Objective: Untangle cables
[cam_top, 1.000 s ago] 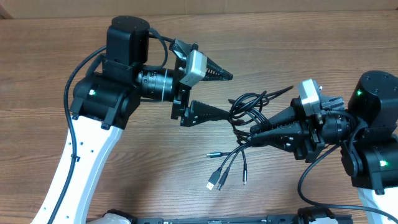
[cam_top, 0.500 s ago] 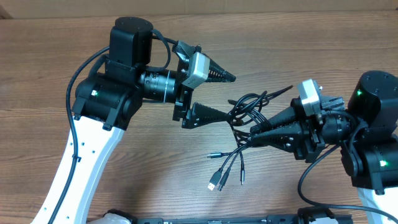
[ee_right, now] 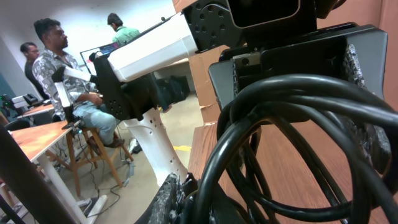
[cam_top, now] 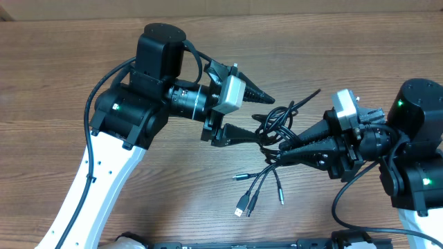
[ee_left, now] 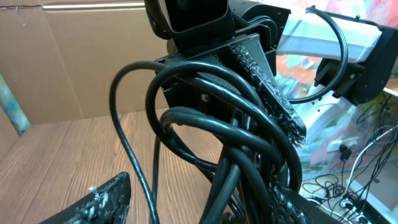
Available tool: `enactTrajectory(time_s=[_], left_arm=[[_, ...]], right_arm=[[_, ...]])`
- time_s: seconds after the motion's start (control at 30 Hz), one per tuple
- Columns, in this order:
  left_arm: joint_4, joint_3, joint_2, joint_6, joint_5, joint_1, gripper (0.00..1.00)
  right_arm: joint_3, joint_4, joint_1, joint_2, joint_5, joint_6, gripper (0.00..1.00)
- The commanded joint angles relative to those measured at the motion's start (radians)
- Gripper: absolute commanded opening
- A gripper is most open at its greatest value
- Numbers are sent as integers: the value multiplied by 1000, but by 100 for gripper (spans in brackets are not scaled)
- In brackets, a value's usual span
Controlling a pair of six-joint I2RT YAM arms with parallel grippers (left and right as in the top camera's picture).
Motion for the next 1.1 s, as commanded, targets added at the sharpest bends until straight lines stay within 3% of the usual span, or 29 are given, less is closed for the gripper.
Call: enactTrajectory(time_s=[0.0, 0.17, 0.27, 0.43, 0.53, 0.77, 1.07], left_arm=[[0, 16, 7, 34, 17, -4, 66], [-25, 16, 4, -32, 17, 61, 66], [-40, 16, 4, -99, 49, 154, 72], [-36, 16, 4, -74, 231, 319, 75], [-35, 16, 5, -63, 264, 372, 77], [-35, 16, 5, -54, 259, 333, 77], [-44, 16, 6, 2, 142, 233, 83]], right_arm=[[14, 7, 5, -5, -31, -1, 10], [14, 7, 5, -5, -27, -1, 4], [14, 7, 5, -6, -28, -1, 4], [14, 7, 5, -5, -28, -2, 4], [14, 13, 5, -6, -29, -1, 4], [14, 35, 5, -6, -32, 0, 4], [14, 37, 5, -6, -32, -1, 4]])
